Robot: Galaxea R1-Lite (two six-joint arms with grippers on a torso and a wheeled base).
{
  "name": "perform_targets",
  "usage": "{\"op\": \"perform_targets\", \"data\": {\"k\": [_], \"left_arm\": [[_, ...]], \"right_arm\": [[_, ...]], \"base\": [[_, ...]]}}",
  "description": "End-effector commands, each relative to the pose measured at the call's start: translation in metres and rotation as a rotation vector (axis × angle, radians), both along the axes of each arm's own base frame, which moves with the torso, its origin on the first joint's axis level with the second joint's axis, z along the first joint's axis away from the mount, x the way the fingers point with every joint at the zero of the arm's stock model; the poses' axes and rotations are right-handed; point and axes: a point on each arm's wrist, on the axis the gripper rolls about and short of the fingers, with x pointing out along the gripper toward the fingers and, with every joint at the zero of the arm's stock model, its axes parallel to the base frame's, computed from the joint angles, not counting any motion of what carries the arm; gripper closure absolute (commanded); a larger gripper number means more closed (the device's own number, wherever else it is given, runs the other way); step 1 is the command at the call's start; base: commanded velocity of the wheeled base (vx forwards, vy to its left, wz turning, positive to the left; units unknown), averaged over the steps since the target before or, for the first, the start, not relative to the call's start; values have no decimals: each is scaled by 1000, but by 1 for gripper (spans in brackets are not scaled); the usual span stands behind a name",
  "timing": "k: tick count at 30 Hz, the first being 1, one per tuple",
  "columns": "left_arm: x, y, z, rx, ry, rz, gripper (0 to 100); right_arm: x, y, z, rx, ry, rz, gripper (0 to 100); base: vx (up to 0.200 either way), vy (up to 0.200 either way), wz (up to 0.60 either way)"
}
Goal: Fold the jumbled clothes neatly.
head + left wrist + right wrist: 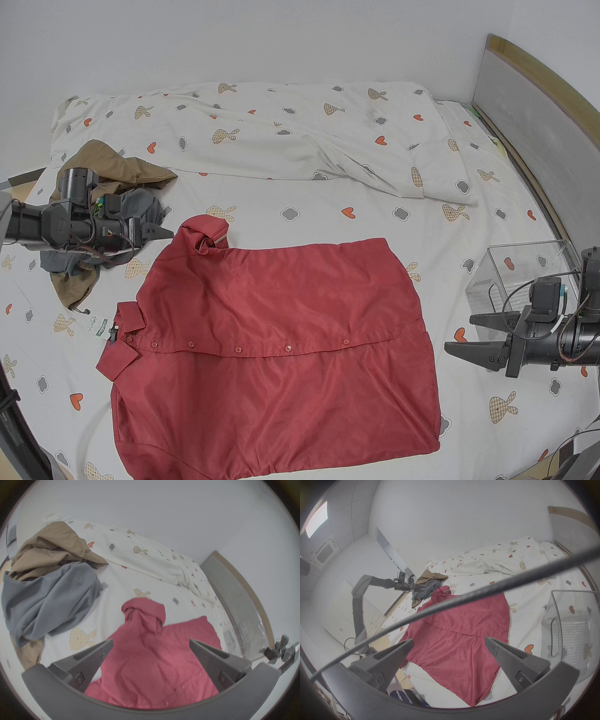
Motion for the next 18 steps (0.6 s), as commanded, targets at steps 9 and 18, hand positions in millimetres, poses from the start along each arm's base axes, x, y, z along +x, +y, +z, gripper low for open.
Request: {"op": "perform_targets", "data": {"k": [9,18], "left_arm": [[-288,-62,-35,645,101,-138,0],[-349,-70,-65,921,-5,-523,0]], "right_arm": [[-46,67,-41,-368,63,69,0],[-78,45,-83,-511,171,151,0]], "base": [[0,0,0],[0,0,0]]}}
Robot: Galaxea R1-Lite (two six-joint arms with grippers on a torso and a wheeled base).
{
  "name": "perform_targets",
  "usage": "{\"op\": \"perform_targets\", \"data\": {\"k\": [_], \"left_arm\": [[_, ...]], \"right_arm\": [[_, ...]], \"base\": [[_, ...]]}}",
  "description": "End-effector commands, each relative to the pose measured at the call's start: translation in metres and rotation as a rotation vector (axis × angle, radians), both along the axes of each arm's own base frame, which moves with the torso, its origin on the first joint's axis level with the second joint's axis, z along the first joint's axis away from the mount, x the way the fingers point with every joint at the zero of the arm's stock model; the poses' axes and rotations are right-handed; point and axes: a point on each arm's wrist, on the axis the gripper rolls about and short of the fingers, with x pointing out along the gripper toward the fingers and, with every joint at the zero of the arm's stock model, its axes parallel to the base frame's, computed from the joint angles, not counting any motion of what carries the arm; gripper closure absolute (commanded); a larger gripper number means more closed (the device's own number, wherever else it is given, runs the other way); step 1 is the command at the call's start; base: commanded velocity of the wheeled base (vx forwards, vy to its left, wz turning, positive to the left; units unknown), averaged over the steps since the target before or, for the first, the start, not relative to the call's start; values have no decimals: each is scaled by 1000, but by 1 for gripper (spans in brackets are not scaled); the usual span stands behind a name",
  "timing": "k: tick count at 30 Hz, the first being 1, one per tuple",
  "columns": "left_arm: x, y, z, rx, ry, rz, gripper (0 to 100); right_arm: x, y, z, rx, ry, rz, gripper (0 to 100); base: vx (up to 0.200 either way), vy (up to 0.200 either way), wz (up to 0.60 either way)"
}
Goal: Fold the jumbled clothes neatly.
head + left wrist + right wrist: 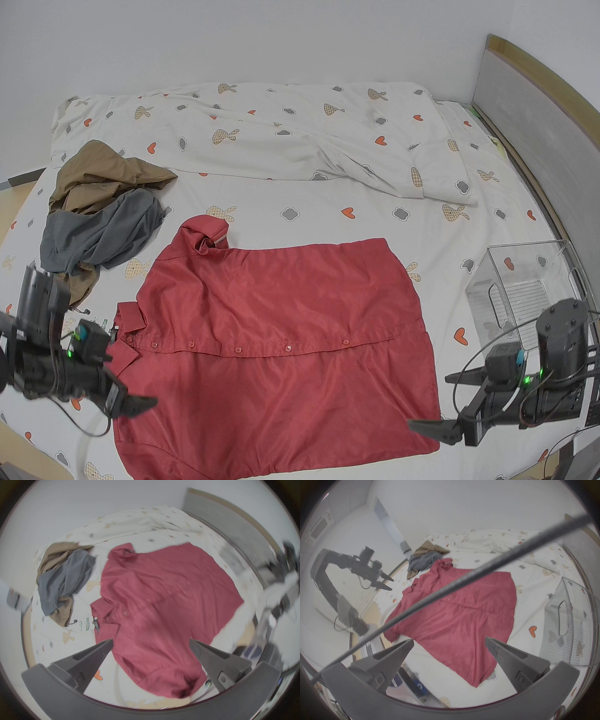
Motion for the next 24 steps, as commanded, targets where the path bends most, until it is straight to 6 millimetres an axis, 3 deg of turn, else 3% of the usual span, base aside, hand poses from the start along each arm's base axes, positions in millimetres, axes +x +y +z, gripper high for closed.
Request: {"op": "perform_targets", "data": {"k": [1,4,12,18,24], "left_arm": [[-123,2,-44,313,-63,-451,0],[-133,2,-57,328,-29,-552,0],[-136,5,-67,354,18,-562,0],[-133,3,-67,327,53,-490,0],[-128,-2,-71,286,124,-427,0]], "right_arm": [[-45,-4,-50,-245,110,109,0],[-47,-5,-54,-266,126,117,0],[-50,7,-65,-332,155,175,0],[-54,28,-77,-510,41,139,0],[-69,37,-70,-489,-40,242,0]], "base": [[0,0,0],[0,0,0],[0,0,0],[0,0,0],[0,0,0]]}}
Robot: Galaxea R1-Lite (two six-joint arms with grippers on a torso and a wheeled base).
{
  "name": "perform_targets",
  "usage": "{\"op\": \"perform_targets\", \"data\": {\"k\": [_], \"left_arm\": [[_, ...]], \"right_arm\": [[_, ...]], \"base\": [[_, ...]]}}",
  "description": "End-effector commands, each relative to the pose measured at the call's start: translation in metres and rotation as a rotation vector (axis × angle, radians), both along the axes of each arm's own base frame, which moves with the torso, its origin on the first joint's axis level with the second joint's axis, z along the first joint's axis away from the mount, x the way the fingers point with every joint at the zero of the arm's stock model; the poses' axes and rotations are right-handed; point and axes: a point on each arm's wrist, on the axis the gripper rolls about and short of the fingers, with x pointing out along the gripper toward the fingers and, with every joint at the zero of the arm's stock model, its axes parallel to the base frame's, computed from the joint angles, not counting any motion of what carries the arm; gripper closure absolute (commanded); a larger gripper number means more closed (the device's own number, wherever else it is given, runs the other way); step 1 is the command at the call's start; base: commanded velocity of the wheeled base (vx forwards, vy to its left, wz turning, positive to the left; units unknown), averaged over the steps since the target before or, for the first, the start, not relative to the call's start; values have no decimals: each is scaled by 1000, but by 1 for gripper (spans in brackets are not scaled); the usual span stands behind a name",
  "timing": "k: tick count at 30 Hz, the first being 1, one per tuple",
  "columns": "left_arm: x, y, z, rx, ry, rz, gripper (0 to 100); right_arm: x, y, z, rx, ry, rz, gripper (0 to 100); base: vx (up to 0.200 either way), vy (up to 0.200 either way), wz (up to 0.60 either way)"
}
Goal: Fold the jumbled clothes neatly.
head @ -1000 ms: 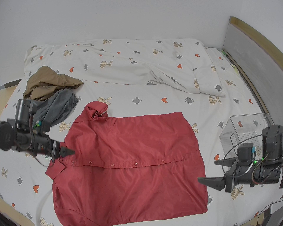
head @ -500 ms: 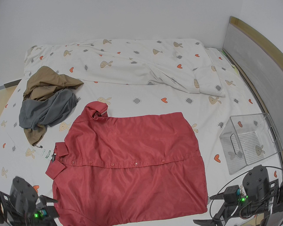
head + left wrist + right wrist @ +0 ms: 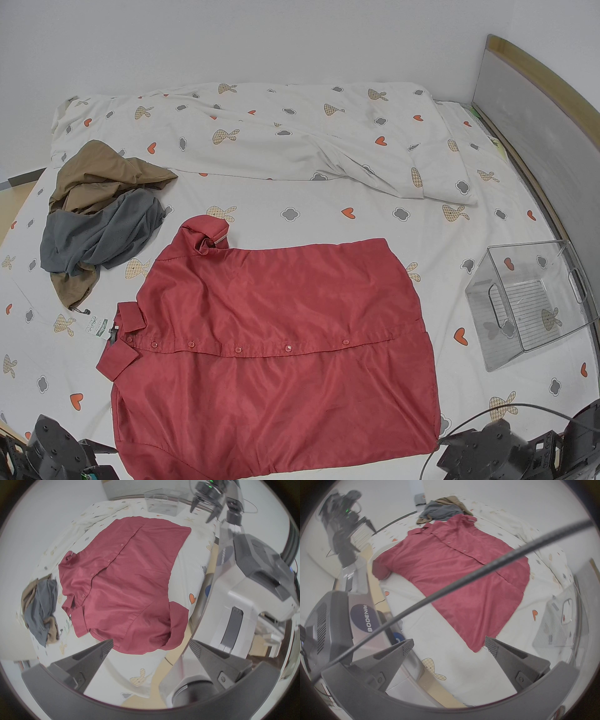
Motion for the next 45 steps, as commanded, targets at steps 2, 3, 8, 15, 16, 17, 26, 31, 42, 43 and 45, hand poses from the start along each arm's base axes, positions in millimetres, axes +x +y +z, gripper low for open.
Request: {"op": "perform_targets", "data": {"k": [2,3,8,15,16,17,26,31,42,43,45], "left_arm": [[3,-3,-4,-18,49,48,0],[2,-2,-5,-27,43,47,0],[-1,1,-6,-44,25,39,0],[-1,1,-7,-39,29,37,0],[-1,1,-7,-40,28,37,0],[-1,1,-7,-40,28,37,0],[-1,1,-7,-37,29,33,0],[-2,1,-7,-45,21,33,0],[-2,1,-7,-46,20,28,0],[-2,1,-7,-47,19,28,0],[-2,1,-6,-50,16,28,0]], "right_arm": [[-11,6,4,-10,-44,132,0],[-11,5,6,-11,-55,148,0],[-11,1,9,-26,-84,190,0],[-11,0,6,-42,-77,190,0],[-11,0,6,-42,-77,190,0],[-11,0,6,-42,-77,190,0],[-11,0,6,-41,-76,186,0],[-11,0,6,-37,-76,187,0],[-12,-3,4,-43,-72,184,0],[-12,-3,4,-45,-71,184,0],[-12,-3,4,-43,-72,184,0]], "base": [[0,0,0],[0,0,0],[0,-40,0],[0,-200,0],[0,-200,0],[-200,-200,0],[-44,-44,0],[0,0,0],[-145,145,0],[-200,200,0],[0,0,0]]}}
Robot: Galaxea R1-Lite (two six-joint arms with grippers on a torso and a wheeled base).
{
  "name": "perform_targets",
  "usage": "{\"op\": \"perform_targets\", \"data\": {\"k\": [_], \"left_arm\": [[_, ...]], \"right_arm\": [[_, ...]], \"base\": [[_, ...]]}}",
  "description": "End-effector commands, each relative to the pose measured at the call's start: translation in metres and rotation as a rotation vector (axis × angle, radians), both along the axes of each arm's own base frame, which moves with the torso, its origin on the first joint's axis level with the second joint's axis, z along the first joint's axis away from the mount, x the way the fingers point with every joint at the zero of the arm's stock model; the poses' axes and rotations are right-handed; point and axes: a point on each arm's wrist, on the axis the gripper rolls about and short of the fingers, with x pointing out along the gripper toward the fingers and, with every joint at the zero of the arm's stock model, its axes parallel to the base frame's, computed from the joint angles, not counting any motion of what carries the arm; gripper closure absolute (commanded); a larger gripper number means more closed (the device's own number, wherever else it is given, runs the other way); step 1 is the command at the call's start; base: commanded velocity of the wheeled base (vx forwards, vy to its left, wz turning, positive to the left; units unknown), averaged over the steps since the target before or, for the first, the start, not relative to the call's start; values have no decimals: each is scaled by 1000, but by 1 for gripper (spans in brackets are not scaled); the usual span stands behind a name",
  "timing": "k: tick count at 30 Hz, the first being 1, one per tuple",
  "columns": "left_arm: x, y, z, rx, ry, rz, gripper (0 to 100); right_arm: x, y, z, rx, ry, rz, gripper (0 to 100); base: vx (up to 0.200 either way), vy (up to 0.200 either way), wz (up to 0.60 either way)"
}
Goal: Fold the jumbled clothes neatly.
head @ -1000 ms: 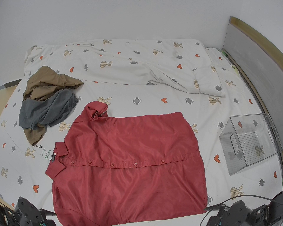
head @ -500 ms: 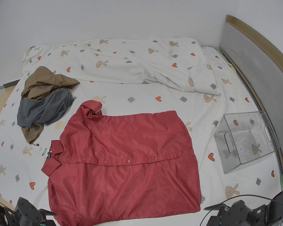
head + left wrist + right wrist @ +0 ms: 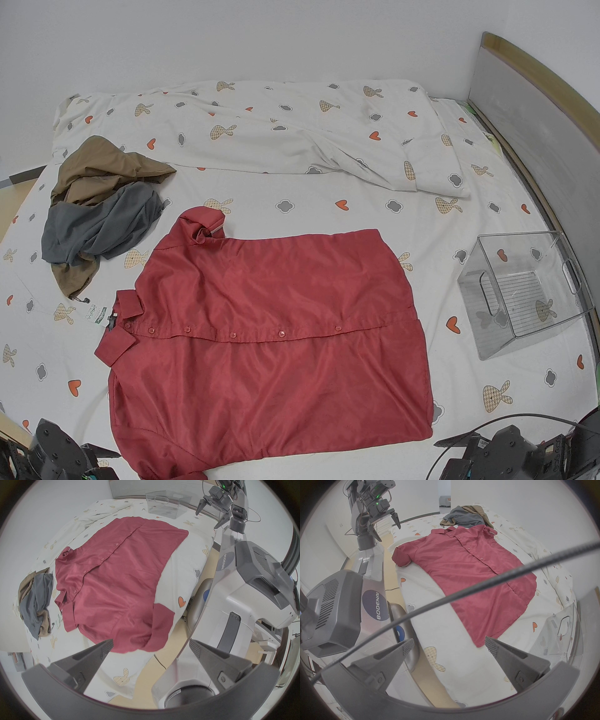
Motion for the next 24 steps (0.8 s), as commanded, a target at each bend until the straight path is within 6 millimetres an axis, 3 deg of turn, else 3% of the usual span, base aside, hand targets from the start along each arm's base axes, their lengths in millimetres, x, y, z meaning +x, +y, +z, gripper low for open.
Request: {"op": "perform_targets", "data": {"k": [1,16,24], "left_arm": [[0,0,0,-3,-4,0,0],[0,0,0,-1,-3,-1,0],[0,0,0,5,2,-2,0]], "right_arm": [[0,-1,0,1,0,-2,0],[0,-1,0,0,1,-3,0],[1,0,0,1,1,-3,0]], "base": [[0,0,0],[0,0,0],[-200,-200,0]]}}
